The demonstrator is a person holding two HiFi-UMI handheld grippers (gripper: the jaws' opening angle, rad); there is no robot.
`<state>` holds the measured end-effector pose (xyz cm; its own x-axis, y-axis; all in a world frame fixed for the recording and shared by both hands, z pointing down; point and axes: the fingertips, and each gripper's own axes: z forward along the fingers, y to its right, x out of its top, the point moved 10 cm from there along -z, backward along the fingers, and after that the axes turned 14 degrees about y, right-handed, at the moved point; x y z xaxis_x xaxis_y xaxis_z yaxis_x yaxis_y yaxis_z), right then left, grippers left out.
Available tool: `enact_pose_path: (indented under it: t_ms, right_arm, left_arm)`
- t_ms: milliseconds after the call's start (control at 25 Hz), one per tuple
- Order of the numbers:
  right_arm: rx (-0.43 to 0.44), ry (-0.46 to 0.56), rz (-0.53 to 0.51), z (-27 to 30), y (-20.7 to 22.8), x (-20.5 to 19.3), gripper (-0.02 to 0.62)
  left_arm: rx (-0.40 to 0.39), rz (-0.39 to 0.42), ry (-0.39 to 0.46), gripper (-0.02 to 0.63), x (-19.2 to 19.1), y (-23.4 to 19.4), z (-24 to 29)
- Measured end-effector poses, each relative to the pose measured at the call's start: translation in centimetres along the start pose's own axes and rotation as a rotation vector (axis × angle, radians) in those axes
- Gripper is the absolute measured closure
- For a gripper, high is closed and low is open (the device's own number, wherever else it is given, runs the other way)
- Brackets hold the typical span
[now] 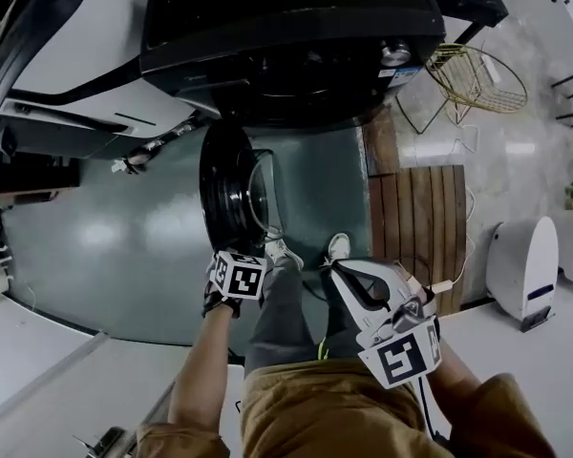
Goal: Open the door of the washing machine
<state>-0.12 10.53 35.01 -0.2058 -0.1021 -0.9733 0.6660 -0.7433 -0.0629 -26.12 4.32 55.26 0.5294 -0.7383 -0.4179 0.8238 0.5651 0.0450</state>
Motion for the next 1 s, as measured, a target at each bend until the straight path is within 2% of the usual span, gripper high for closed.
enact_pose_path:
  t_ms: [120, 200, 440, 800, 1000]
  right_arm:
    - [0.052, -0.012, -0.007, 2.1, -1.0, 1.0, 0.592]
    - [0.080, -0.006, -0.006, 3.4, -1.6, 1.5, 0.592]
    - [0.125, -0.045, -0.051, 7.2, -2.2, 2.7, 0.591]
    - [0.140, -0.091, -0.071, 11.8, -3.2, 3.4, 0.592]
    - [0.139, -0.103, -0.068, 14.0, -3.5, 4.0, 0.592]
  left_arm:
    - [0.045, -0.220, 0.056, 0.499, -1.4, -3.8, -1.2]
    - [0.084, -0.298, 0.080, 0.499, -2.5, -6.2, -1.5]
    - [0.184, -0.413, 0.137, 0.499, -5.1, -12.8, -1.6]
    - [0.335, -0.553, 0.274, 0.499, -6.3, -22.2, -2.0]
    - [0.353, -0.593, 0.325, 0.499, -6.8, -26.1, -1.4]
